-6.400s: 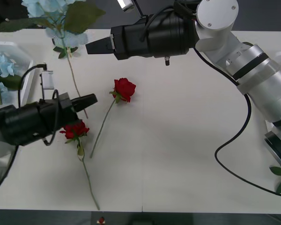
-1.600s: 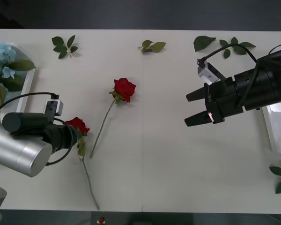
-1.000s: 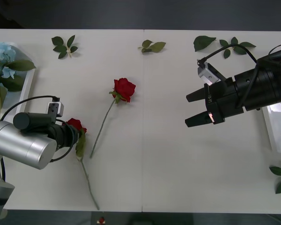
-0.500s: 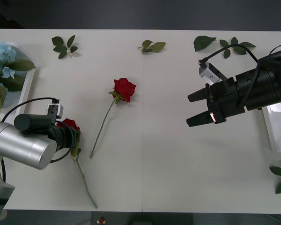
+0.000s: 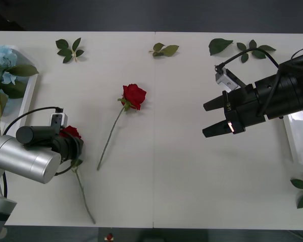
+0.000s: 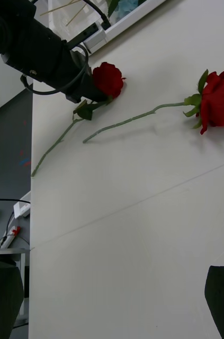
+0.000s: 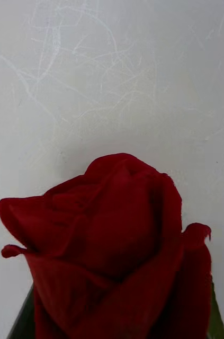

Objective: Put the red flowers into the right box and the blue flowers into the left box

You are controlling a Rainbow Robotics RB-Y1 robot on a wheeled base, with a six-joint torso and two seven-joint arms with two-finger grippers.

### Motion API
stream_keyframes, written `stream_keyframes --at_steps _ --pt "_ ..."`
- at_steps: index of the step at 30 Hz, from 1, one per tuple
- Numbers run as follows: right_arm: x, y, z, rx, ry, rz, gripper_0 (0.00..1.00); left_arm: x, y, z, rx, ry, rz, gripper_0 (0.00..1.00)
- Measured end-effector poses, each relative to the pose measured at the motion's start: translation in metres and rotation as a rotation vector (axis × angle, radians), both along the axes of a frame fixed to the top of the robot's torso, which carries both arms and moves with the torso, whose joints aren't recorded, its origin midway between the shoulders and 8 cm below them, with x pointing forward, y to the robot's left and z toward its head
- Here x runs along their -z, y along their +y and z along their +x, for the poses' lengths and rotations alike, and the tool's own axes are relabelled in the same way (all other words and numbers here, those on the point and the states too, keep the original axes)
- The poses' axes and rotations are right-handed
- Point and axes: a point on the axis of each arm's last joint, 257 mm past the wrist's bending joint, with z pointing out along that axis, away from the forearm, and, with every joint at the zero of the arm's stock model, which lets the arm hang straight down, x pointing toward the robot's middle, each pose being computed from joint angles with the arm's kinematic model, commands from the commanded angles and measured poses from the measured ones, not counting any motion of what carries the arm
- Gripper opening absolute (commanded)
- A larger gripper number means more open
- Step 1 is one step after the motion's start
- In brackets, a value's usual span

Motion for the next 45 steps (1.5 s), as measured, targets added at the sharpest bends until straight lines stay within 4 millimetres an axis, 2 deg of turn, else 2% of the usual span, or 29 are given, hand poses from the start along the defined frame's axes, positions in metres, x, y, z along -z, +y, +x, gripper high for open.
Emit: stream_keyframes --at_steps 2,10,14,18,22,26,31,36,39,41,45 --pt "0.0 0.0 0.0 0.0 0.0 0.0 1.0 0.0 0.0 0.0 0.0 0.0 0.0 0.0" --pt "0.0 -0.001 0.001 0.004 0.001 0.0 1.0 0.0 0.0 0.0 0.0 0.0 -0.001 0.0" --pt "0.0 -0.001 0.001 0.004 0.001 0.0 1.0 -0.003 -0.011 -0.003 0.011 0.013 -0.033 0.0" --pt "0.0 -0.001 0.001 0.005 0.001 0.0 1.0 -0.028 -0.026 -0.018 0.037 0.042 -0.024 0.0" --pt "0.0 -0.001 0.001 0.005 0.001 0.0 1.0 -0.075 -0.066 -0.035 0.117 0.032 -0.103 0.0" --pt "0.0 -0.002 0.002 0.006 0.002 0.0 1.0 -0.106 -0.074 -0.044 0.115 0.015 -0.164 0.0" --pt "-0.001 -0.003 0.0 0.007 0.021 0.008 1.0 -0.121 -0.065 -0.04 0.089 0.008 -0.204 0.0" --pt "-0.005 -0.002 -0.004 0.024 0.077 0.058 1.0 -0.122 -0.063 -0.039 0.084 0.005 -0.203 0.0" --pt "-0.001 -0.002 -0.011 0.042 0.121 0.089 1.0 -0.122 -0.065 -0.039 0.088 0.003 -0.208 0.0" --pt "0.002 -0.007 -0.016 0.054 0.138 0.091 1.0 -0.128 -0.077 -0.036 0.116 -0.016 -0.249 0.0" --pt "0.006 -0.022 -0.023 0.073 0.143 0.071 1.0 -0.161 -0.116 -0.02 0.199 -0.141 -0.397 0.0"
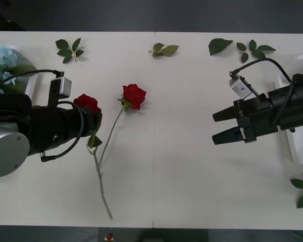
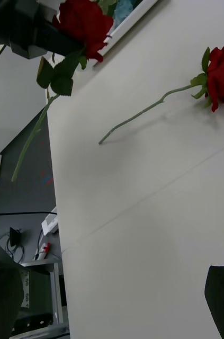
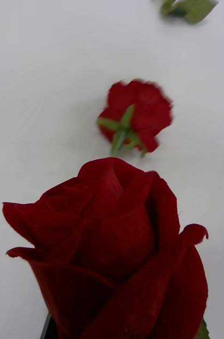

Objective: Put the red flowers into the right box and the blue flowers into the left box

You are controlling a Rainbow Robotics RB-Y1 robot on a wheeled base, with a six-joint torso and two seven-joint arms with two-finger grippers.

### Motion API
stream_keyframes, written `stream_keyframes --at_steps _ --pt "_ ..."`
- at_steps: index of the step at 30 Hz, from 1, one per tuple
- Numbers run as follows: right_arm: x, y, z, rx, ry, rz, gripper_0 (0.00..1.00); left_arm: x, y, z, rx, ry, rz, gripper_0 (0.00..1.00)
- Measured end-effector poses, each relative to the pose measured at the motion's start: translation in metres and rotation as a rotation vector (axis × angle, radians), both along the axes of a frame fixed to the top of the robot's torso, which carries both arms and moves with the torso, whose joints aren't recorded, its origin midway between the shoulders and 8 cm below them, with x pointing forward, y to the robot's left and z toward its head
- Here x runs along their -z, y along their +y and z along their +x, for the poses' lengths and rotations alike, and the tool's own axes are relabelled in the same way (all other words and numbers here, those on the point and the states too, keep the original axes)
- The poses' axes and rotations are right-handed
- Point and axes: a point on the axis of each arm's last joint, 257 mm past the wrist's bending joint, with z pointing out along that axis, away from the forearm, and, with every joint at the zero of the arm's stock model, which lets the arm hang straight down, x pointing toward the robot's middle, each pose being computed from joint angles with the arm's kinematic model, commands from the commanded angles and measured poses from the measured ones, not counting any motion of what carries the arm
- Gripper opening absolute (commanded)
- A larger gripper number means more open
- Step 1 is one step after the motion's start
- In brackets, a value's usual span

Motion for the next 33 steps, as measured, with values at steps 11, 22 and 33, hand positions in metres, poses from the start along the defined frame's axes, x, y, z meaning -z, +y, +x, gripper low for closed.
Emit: stream_keyframes --at_steps 11,22,33 --pt "-0.003 -0.007 0.0 0.012 0.004 -0.003 1.0 -0.1 -0.092 -0.003 0.275 -0.336 -0.306 0.0" --pt "0.002 0.019 -0.067 0.016 0.193 0.144 1.0 -0.148 -0.129 -0.041 0.5 -0.495 -0.423 0.0" --pt "-0.006 0.035 -0.09 0.06 0.252 0.275 1.0 -0.154 -0.158 -0.007 0.469 -0.536 -0.559 0.0"
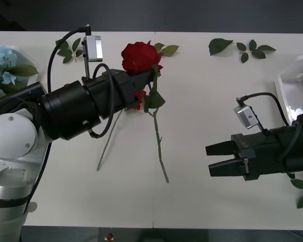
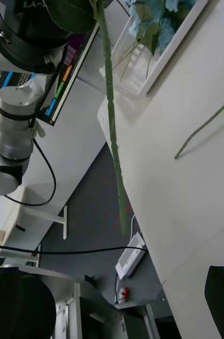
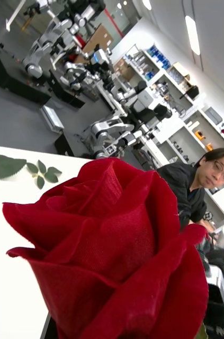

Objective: Put the red flowers into the right box and the blue flowers into the left box

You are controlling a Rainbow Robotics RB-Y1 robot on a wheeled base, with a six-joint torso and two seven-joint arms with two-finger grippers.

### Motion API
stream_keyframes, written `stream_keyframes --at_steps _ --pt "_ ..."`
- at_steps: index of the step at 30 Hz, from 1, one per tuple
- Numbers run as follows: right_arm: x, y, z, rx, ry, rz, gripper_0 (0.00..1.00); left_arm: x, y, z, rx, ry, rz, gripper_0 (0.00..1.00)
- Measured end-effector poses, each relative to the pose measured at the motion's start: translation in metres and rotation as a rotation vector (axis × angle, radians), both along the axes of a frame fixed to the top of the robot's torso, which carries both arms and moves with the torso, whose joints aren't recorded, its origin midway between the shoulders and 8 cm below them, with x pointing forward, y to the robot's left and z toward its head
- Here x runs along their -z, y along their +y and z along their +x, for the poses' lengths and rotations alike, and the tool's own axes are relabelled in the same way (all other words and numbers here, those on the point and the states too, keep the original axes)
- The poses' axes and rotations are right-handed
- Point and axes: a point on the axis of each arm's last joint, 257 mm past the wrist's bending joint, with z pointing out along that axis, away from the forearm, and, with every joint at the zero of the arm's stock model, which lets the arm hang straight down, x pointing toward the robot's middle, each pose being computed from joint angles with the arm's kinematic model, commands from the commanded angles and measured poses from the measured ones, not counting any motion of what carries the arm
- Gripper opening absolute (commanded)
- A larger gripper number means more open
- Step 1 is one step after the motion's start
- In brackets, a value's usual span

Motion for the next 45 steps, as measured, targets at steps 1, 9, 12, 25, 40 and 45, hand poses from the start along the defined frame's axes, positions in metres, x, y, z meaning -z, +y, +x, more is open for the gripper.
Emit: stream_keyframes --at_steps 1,9,12,25,40,45 --pt "0.001 0.002 0.0 0.003 -0.007 0.006 1.0 -0.001 -0.003 0.003 0.001 0.003 -0.011 0.0" --pt "0.013 0.028 0.01 0.03 -0.026 0.059 1.0 -0.005 -0.02 0.012 0.014 0.034 -0.078 0.0" --pt "0.011 0.039 0.019 0.062 -0.031 0.083 1.0 -0.005 -0.025 0.011 0.019 0.046 -0.096 0.0" --pt "-0.009 0.063 0.033 0.092 -0.058 0.164 1.0 0.005 -0.038 0.02 -0.001 0.075 -0.107 0.0" --pt "-0.009 0.081 0.039 0.113 -0.079 0.189 0.48 0.004 -0.04 0.02 0.0 0.078 -0.115 0.0" --pt "-0.012 0.086 0.038 0.111 -0.077 0.203 0.02 0.004 -0.04 0.02 0.0 0.078 -0.115 0.0"
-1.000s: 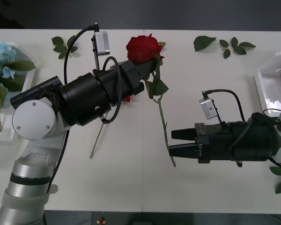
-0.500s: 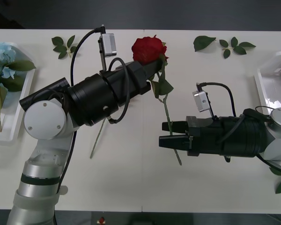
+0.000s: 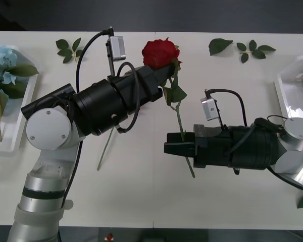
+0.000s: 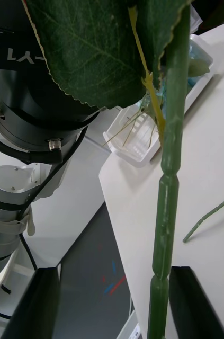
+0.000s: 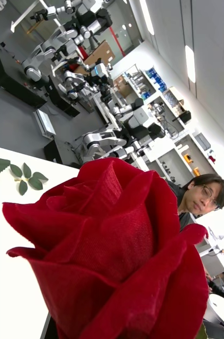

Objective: Put the red flowers into the right box and the blue flowers into the left box

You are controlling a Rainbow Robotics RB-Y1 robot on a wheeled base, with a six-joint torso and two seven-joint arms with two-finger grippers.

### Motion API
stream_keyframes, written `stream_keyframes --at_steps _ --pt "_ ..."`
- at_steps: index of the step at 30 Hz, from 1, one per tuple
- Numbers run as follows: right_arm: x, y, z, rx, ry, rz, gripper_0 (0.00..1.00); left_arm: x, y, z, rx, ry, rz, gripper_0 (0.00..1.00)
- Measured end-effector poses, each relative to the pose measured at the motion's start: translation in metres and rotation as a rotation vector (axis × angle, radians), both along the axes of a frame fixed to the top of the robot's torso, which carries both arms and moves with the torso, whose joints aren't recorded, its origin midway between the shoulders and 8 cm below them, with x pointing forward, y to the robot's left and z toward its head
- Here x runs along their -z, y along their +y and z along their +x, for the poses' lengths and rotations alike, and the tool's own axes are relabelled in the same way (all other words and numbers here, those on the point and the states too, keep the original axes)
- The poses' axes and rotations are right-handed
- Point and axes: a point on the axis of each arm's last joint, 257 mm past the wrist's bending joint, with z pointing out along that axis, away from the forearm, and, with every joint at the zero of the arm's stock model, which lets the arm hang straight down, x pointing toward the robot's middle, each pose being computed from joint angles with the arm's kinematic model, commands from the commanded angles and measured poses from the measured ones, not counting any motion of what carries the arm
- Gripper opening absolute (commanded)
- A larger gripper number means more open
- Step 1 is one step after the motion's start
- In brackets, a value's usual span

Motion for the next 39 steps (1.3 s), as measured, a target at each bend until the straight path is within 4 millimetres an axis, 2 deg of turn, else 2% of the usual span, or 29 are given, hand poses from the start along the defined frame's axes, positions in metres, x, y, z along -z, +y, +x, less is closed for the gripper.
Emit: stream_keyframes --at_steps 8,9,10,13,14,15,17,20,29,32,35,39 --pt "-0.003 -0.001 0.006 0.018 -0.008 0.001 0.0 0.0 0.0 0.0 0.0 0.0 0.0 0.01" --pt "-0.004 -0.002 0.007 0.02 -0.011 0.002 0.0 0.0 0.0 0.0 0.0 0.0 0.0 0.07" --pt "-0.005 -0.002 0.008 0.022 -0.013 0.003 0.0 0.0 0.0 0.0 0.0 0.0 0.0 0.18" --pt "-0.006 -0.003 0.009 0.024 -0.016 0.004 0.0 0.0 0.0 0.0 0.0 0.0 -0.001 0.55" --pt "-0.006 -0.003 0.009 0.024 -0.016 0.004 0.0 -0.001 0.001 0.0 0.003 0.001 -0.005 0.7" --pt "-0.006 -0.003 0.009 0.024 -0.016 0.004 0.0 -0.001 0.001 -0.001 0.008 0.003 -0.009 0.75" --pt "-0.006 -0.003 0.009 0.025 -0.016 0.004 0.0 -0.003 0.004 -0.004 0.025 0.009 -0.021 0.91" --pt "-0.006 -0.003 0.01 0.026 -0.016 0.004 0.0 0.0 0.015 -0.008 0.048 0.018 -0.015 1.0" --pt "-0.005 -0.004 0.014 0.042 -0.017 0.0 0.0 0.027 0.062 -0.027 0.141 0.07 0.103 1.0" --pt "-0.002 -0.014 0.022 0.067 -0.028 -0.03 0.0 0.042 0.082 -0.032 0.151 0.092 0.172 1.0" --pt "0.01 -0.046 0.035 0.086 -0.112 -0.168 0.0 0.061 0.109 -0.042 0.171 0.124 0.268 1.0" --pt "0.01 -0.12 0.062 0.127 -0.225 -0.403 0.0 0.079 0.163 -0.036 0.118 0.128 0.448 1.0"
